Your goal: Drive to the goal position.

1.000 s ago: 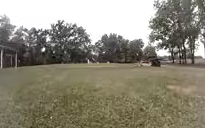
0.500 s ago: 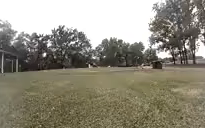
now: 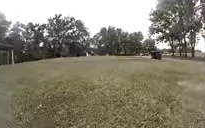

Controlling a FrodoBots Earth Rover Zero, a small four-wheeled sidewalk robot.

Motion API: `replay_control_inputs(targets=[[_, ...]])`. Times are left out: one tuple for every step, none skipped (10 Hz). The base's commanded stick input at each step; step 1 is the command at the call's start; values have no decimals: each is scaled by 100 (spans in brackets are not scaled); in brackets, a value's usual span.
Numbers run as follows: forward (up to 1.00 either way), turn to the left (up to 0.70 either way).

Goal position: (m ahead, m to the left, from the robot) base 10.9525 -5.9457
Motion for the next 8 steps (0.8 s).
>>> replay_control_inputs(targets=[[70, 0], [70, 0], [70, 0], [70, 0], [70, 0], [70, 0], [70, 0], [70, 0]])
